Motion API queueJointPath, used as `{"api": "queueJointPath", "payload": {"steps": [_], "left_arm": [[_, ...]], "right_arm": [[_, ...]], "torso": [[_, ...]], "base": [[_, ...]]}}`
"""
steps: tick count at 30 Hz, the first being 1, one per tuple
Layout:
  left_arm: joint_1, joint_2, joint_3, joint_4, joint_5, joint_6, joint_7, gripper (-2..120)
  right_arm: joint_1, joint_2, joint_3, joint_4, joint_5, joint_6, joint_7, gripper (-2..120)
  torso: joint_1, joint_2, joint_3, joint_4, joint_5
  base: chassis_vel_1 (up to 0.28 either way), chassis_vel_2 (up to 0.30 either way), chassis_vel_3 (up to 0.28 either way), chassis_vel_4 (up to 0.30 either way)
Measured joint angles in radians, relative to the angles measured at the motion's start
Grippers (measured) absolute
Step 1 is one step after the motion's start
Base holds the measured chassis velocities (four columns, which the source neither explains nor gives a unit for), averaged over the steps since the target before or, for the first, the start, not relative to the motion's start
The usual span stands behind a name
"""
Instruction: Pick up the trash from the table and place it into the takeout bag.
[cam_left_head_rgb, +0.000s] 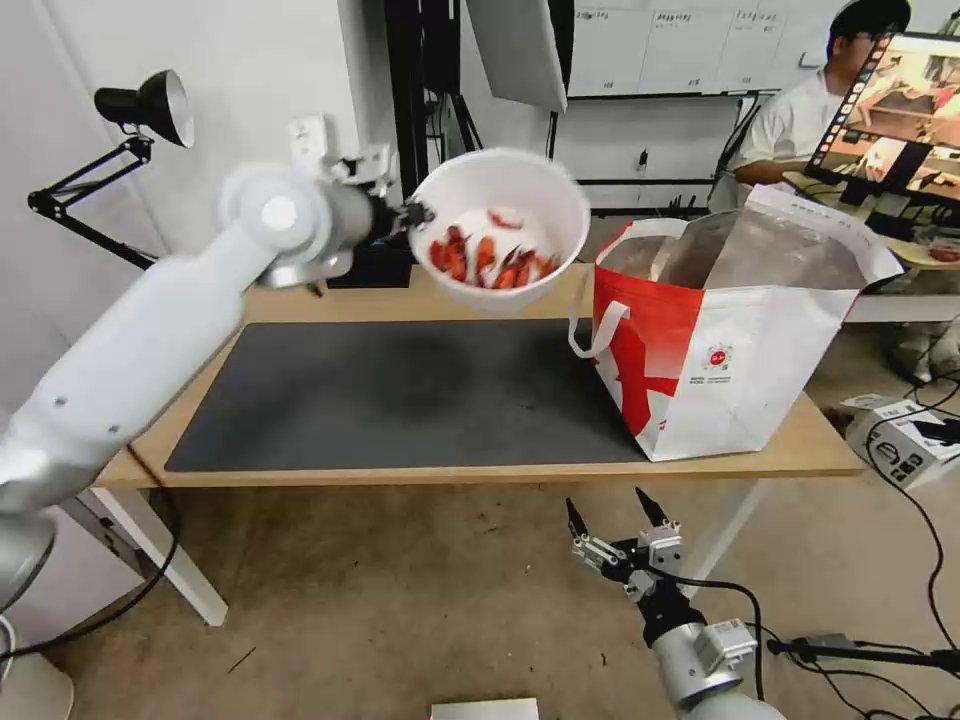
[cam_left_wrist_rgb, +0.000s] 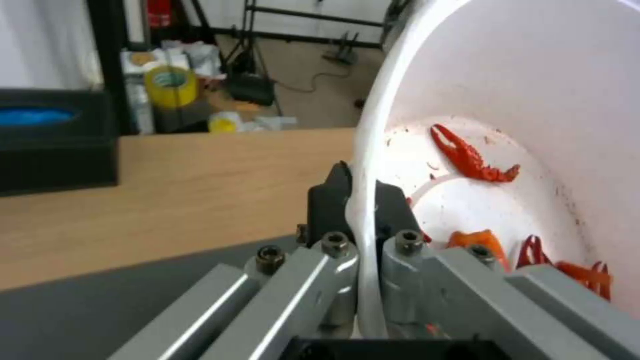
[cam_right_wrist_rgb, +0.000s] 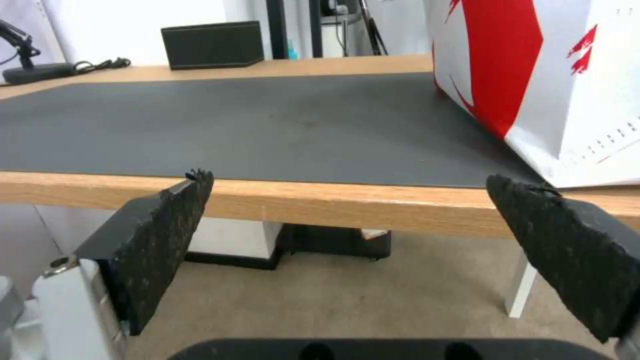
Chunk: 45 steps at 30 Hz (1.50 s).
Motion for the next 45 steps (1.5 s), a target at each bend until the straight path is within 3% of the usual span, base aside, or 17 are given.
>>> {"api": "queueJointPath", "payload": {"steps": [10,13,16,17,21,26,28,36,45], "left_arm": [[-0.124,-0.181,0.082,0.117,-0.025,-0.026,-0.005,0],[-0.147,-0.235,0.096,0.161,-0.026,-0.031,-0.021,0],[-0.172,-0.332,0.115,0.245,-0.023,-0.05,-0.05,0],[-0.172,-0.332,0.115,0.245,-0.023,-0.05,-0.05,0],[-0.188,-0.462,0.136,0.354,0.014,-0.095,-0.057,0],[-0.186,-0.545,0.148,0.414,0.047,-0.145,-0.082,0],[-0.173,-0.587,0.153,0.451,0.093,-0.199,-0.104,0],[-0.127,-0.617,0.189,0.482,0.255,-0.32,-0.083,0],[-0.085,-0.51,0.279,0.356,0.36,-0.35,0.038,0]], "right_arm": [[0.0,0.0,0.0,0.0,0.0,0.0,0.0,100],[0.0,0.0,0.0,0.0,0.0,0.0,0.0,100],[0.0,0.0,0.0,0.0,0.0,0.0,0.0,100],[0.0,0.0,0.0,0.0,0.0,0.0,0.0,100],[0.0,0.0,0.0,0.0,0.0,0.0,0.0,100],[0.0,0.0,0.0,0.0,0.0,0.0,0.0,100],[0.0,0.0,0.0,0.0,0.0,0.0,0.0,100],[0.0,0.0,0.0,0.0,0.0,0.0,0.0,100],[0.0,0.0,0.0,0.0,0.0,0.0,0.0,100]], "torso": [[0.0,0.0,0.0,-0.0002,0.0001],[0.0,0.0,0.0,-0.0001,0.0002],[0.0,0.0,0.0,-0.0001,0.0001],[0.0,0.0,0.0,-0.0001,0.0001],[0.0,0.0,0.0,-0.0004,0.0004],[0.0,0.0,0.0,-0.0003,0.0002],[0.0,0.0,0.0,-0.0003,0.0003],[0.0,0.0,0.0,-0.0001,0.0],[0.0,0.0,0.0,0.0001,-0.0003]], "base": [[0.0,0.0,0.0,0.0],[0.0,0.0,0.0,0.0],[0.0,0.0,0.0,0.0],[0.0,0.0,0.0,0.0],[0.0,0.0,0.0,0.0],[0.0,0.0,0.0,0.0],[0.0,0.0,0.0,0.0],[0.0,0.0,0.0,0.0],[0.0,0.0,0.0,0.0]]}}
